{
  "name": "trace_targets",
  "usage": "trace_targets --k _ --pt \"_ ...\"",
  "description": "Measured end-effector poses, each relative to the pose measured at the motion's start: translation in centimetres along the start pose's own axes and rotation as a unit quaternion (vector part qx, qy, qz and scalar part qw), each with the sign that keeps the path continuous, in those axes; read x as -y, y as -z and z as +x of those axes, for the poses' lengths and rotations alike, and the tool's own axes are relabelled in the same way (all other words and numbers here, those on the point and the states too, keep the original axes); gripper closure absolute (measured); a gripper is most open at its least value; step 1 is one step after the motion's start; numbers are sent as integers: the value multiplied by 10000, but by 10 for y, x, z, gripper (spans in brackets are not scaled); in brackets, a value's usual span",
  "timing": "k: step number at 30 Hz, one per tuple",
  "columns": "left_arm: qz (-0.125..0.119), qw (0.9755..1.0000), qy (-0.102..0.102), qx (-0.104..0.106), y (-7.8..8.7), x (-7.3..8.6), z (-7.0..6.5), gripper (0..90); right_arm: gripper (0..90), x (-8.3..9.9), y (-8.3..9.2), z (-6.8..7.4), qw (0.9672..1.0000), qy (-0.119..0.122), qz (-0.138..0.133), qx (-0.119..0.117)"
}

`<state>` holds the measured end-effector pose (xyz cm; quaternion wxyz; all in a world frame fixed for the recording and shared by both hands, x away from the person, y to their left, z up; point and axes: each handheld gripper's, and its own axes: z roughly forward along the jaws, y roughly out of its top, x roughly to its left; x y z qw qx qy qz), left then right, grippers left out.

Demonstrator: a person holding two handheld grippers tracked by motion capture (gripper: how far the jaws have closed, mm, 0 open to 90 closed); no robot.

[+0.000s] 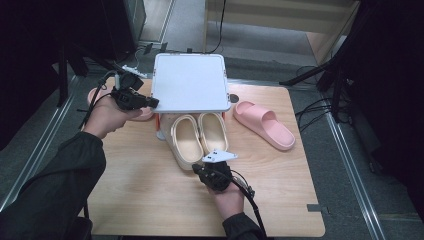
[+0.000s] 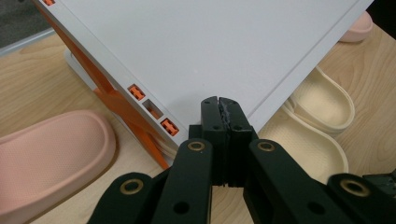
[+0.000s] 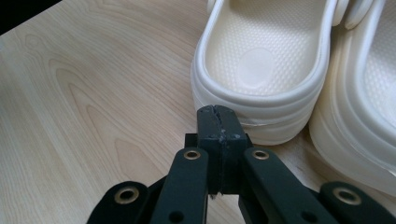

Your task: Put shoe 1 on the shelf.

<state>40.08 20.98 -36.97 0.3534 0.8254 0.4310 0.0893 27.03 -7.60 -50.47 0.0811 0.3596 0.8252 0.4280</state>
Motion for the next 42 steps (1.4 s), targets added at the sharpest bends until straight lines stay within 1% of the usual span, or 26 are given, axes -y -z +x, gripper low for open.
trace_targets --k 1,3,5,7,8,10,16,19,20,21,22,23,24,25,26,27,28,29,30,31,32,34,35,37,38,42 --pt "5 10000 -10 -4 0 0 0 896 900 0 -3 0 10000 82 -26 51" --pt "10 10000 -10 -12 0 0 0 896 900 -2 -6 -1 9999 108 0 40" --pt "12 10000 -7 -12 0 0 0 895 900 -2 -8 -2 9999 101 10 41" --pt "15 10000 71 13 0 0 0 895 900 -6 -12 -3 10000 32 10 13" --pt "15 10000 71 13 0 0 0 895 900 -6 -12 -3 10000 32 10 13" --pt "25 9999 119 16 0 -1 0 896 900 -11 -15 -2 10000 11 22 -8" --pt "41 9999 106 14 0 -1 0 895 900 -27 -32 3 9998 117 150 -41" --pt "45 9999 98 26 0 -1 0 895 900 -33 -42 6 9997 189 174 15" --pt "47 9999 100 27 0 -1 0 895 900 -34 -45 7 9997 170 165 23" --pt "41 9999 109 38 0 -1 0 895 900 -37 -51 7 9997 199 129 72" --pt "21 9999 138 30 -1 -1 -1 895 900 -37 -51 7 9997 199 129 72" --pt "22 9999 126 38 -1 -1 0 895 900 -39 -54 7 9997 255 53 42" --pt "8 9999 126 49 -1 0 0 896 900 -40 -56 8 9994 340 13 89" --pt "2 9999 134 69 -1 0 1 895 900 -43 -62 9 9990 400 6 214" --pt "2 9999 134 69 -1 0 1 895 900 -43 -62 9 9990 400 6 214" --pt "-4 9999 143 83 -1 0 1 895 900 -47 -66 6 9992 306 -60 253" --pt "-4 9999 143 83 -1 0 1 895 900 -47 -66 6 9992 306 -60 253" --pt "-2 9999 144 87 -1 0 1 895 900 -50 -69 4 9994 224 -69 251" --pt "7 9999 129 90 0 0 1 895 900 -56 -74 1 9994 152 -135 275" --pt "10 9999 120 85 0 0 1 895 900 -60 -77 1 9993 116 -112 322" --pt "10 9999 120 85 0 0 1 895 900 -60 -77 1 9993 116 -112 322" --pt "6 9999 114 103 0 0 1 895 900 -71 -85 -1 9994 30 -121 309" --pt "6 9999 114 103 0 0 1 895 900 -71 -85 -1 9994 30 -121 309" --pt "-2 9999 117 103 0 1 1 895 900 -79 -94 -2 9993 -2 -90 357" --pt "2 9999 104 105 0 1 1 895 900 -81 -96 -3 9992 0 -78 390" --pt "-2 9999 96 109 0 1 1 895 900 -84 -101 -6 9991 -68 -126 388"
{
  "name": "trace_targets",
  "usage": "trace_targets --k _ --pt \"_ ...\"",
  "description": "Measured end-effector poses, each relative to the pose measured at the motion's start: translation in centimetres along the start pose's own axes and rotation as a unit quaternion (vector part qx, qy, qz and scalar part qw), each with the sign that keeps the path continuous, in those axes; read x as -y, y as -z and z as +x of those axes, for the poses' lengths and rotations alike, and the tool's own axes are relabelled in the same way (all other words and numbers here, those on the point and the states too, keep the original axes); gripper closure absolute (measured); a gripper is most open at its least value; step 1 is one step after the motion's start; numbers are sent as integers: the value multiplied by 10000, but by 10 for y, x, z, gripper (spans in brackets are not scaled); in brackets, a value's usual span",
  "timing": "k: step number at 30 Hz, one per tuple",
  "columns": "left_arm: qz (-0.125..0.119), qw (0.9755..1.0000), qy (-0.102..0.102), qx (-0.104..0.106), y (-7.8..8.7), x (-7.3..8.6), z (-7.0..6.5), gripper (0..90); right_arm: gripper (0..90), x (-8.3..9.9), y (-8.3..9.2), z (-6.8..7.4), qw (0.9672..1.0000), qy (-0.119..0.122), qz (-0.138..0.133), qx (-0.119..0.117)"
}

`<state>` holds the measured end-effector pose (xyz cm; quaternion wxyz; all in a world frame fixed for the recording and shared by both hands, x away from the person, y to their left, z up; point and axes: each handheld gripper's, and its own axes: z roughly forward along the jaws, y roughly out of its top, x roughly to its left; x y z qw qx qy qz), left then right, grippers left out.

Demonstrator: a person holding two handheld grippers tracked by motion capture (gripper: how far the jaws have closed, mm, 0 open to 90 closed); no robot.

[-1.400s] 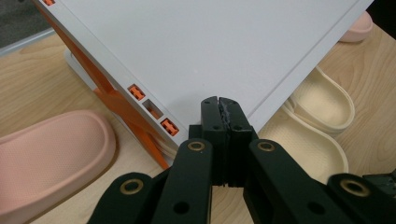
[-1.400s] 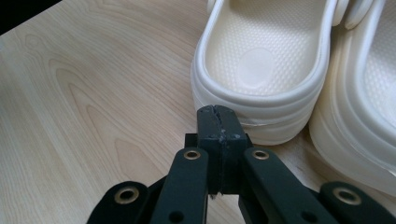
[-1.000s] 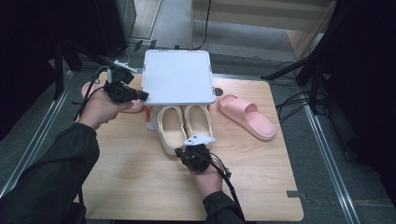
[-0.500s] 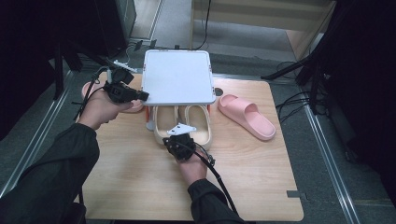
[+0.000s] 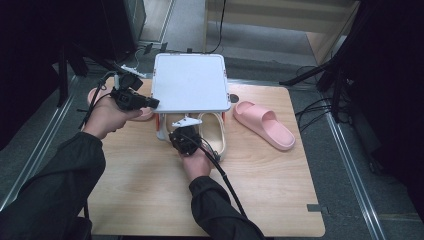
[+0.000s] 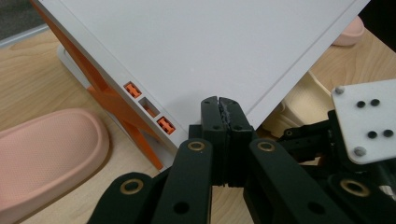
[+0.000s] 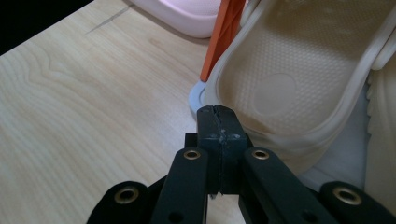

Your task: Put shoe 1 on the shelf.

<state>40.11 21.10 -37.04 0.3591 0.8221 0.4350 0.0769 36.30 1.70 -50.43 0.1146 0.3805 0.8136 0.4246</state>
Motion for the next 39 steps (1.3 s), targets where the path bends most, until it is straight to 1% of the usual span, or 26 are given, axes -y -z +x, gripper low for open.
trace_targets --k 1,3,4,5,6,7,9,10,11,12,13,14,17,18,19,21,25,26,30,32,33,34,39 --pt "0 10000 1 3 0 0 0 895 900 0 -1 0 10000 0 -21 30" --pt "-15 10000 -5 11 0 0 0 895 900 -1 -5 -3 9999 101 -46 83" --pt "-21 10000 -8 7 0 0 0 895 900 -1 -5 -3 9999 101 -46 83" --pt "-12 10000 -14 5 0 0 0 895 900 -2 -5 -6 10000 -45 11 46" --pt "-17 10000 -19 1 0 0 0 895 900 -2 -5 -6 10000 -45 11 46" --pt "-19 10000 -17 -1 0 0 0 895 900 -3 -4 -6 9999 -114 28 30" --pt "-16 10000 -16 -4 0 0 0 895 900 -2 0 -5 10000 -85 32 6" --pt "-16 10000 -14 -4 0 0 0 895 900 -2 3 -5 10000 -40 -19 32" --pt "-10 10000 -9 -8 0 0 0 895 900 -1 5 -4 10000 -25 -56 15" --pt "-2 10000 -2 -9 0 0 0 895 900 1 12 -4 9999 -28 -92 -44" --pt "-2 10000 -2 -9 0 0 0 895 900 1 12 -4 9999 -28 -92 -44" --pt "3 10000 4 -11 0 0 0 895 900 2 16 -3 9999 -18 -126 -59" --pt "10 10000 24 -12 0 0 0 895 900 6 26 -2 9998 -15 -107 -154" --pt "17 10000 34 -22 0 -1 -1 895 900 9 35 -2 9997 25 -97 -234" --pt "17 10000 34 -22 0 -1 -1 895 900 9 35 -2 9997 25 -97 -234" --pt "26 10000 32 -24 0 -1 -1 895 900 12 44 -2 9995 91 -108 -268" --pt "64 10000 39 -45 0 -2 -1 895 900 19 63 -6 9990 -30 -121 -432" --pt "67 10000 39 -50 0 -2 -2 895 900 22 67 -7 9990 -53 -90 -436" --pt "67 10000 25 -57 0 -2 -2 895 900 35 80 -11 9993 35 -48 -363" --pt "67 10000 34 -50 0 -2 -2 895 900 40 85 -13 9993 35 -21 -368" --pt "63 10000 45 -54 0 -2 -2 895 900 45 91 -15 9993 81 -15 -363" --pt "61 10000 58 -53 0 -2 -2 895 900 45 91 -15 9993 81 -15 -363" --pt "77 9999 25 -70 0 -2 -2 895 900 56 104 -21 9993 39 3 -368"
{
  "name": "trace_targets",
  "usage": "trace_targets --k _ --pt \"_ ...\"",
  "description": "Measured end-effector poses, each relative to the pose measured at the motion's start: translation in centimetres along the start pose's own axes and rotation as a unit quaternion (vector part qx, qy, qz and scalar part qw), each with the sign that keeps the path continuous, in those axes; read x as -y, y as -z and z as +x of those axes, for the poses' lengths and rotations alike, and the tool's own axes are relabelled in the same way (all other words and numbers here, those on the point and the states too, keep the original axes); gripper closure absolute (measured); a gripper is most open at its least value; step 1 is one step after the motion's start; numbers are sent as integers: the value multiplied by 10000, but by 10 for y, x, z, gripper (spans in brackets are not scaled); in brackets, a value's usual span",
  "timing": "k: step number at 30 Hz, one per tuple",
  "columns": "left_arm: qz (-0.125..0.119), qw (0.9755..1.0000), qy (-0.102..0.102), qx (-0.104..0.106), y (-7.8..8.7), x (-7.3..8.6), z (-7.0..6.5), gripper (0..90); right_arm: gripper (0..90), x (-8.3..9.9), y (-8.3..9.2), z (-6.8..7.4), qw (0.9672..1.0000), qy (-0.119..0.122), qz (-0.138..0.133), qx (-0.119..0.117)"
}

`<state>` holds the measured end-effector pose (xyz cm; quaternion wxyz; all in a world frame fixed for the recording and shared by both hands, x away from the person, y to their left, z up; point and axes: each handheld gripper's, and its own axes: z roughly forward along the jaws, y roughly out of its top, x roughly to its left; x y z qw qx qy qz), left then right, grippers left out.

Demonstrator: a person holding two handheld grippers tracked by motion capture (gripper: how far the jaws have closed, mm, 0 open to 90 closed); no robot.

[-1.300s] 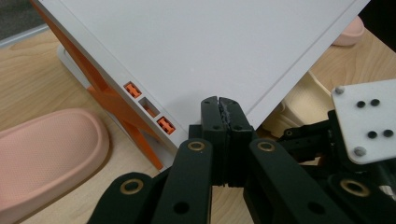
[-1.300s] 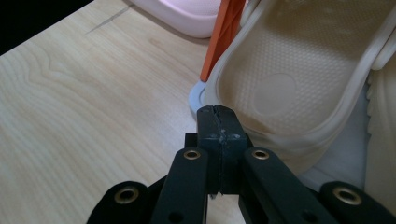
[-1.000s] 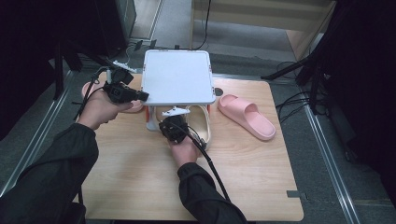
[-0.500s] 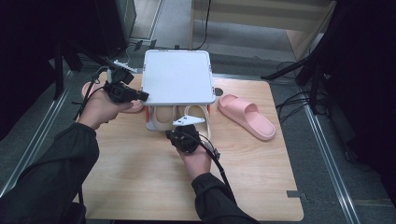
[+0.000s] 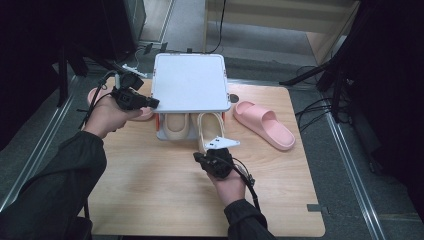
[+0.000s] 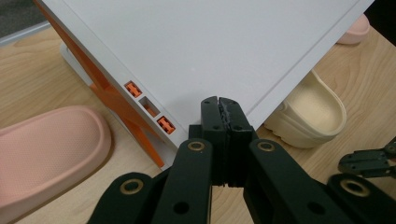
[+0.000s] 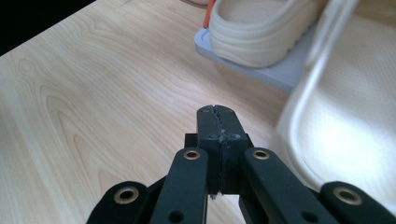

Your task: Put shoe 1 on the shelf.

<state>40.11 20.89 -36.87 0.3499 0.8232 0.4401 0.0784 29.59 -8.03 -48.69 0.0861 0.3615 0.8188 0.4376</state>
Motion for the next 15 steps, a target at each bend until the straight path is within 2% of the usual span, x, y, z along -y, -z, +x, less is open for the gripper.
trace_targets --k 3,6,15 --pt "6 10000 8 -4 0 0 0 895 900 6 11 -6 10000 -49 -1 7" --pt "9 10000 5 0 0 0 0 895 900 16 26 -19 9999 -130 -63 55" --pt "15 10000 8 -21 0 -1 -1 895 900 33 33 -32 9994 68 234 239"
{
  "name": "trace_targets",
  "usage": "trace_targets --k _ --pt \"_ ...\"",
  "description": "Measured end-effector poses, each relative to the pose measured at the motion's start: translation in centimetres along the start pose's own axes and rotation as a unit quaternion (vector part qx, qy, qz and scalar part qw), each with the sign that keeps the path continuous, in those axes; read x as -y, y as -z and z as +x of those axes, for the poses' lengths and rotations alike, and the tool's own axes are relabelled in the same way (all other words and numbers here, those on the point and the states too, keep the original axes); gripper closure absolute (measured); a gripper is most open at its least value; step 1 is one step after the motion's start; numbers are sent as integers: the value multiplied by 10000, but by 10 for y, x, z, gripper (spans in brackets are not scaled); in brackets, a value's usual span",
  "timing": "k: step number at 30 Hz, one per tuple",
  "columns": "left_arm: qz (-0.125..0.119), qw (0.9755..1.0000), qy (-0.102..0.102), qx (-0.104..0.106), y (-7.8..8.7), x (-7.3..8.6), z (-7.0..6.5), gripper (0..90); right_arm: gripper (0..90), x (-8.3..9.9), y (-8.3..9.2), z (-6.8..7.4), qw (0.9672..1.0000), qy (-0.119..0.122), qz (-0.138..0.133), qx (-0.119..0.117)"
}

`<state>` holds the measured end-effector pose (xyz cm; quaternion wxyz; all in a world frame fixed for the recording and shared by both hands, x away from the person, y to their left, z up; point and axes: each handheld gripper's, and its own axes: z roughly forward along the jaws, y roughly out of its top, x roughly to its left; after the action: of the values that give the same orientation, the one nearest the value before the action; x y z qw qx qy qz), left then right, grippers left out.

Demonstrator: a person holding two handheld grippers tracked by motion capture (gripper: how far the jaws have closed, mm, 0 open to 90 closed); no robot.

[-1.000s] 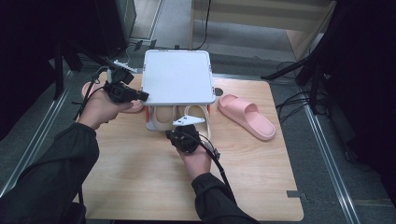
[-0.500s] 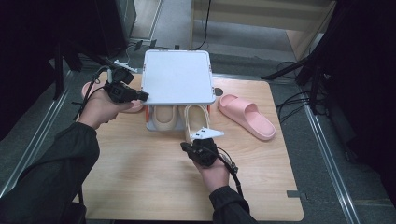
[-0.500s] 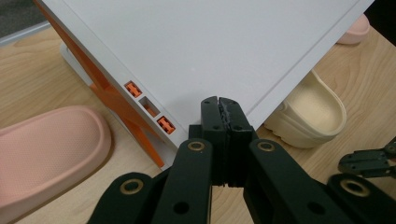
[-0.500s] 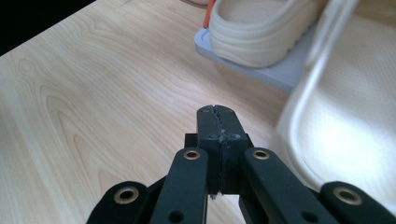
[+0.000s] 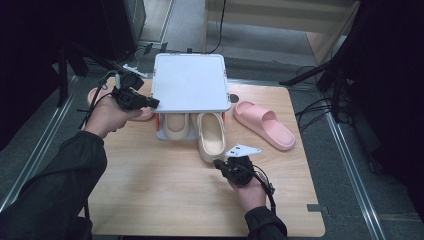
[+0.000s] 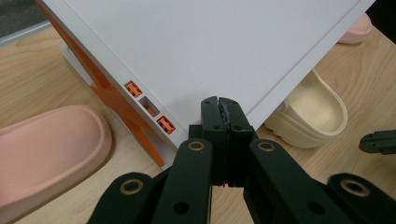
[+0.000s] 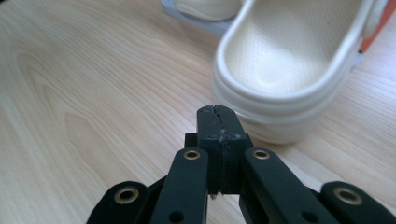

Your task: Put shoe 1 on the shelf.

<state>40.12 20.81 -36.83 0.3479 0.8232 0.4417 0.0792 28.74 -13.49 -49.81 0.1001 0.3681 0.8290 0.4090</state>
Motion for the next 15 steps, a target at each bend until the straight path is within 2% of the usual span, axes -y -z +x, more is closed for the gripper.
trace_targets --k 6,8,15 --pt "-24 10000 26 30 0 0 1 895 900 0 -8 -15 9997 -103 80 204" --pt "-36 10000 20 36 0 1 1 895 900 -3 -14 -20 9998 -162 25 143" --pt "-42 10000 14 44 0 1 1 894 900 -25 -40 -22 9995 -240 -117 170"
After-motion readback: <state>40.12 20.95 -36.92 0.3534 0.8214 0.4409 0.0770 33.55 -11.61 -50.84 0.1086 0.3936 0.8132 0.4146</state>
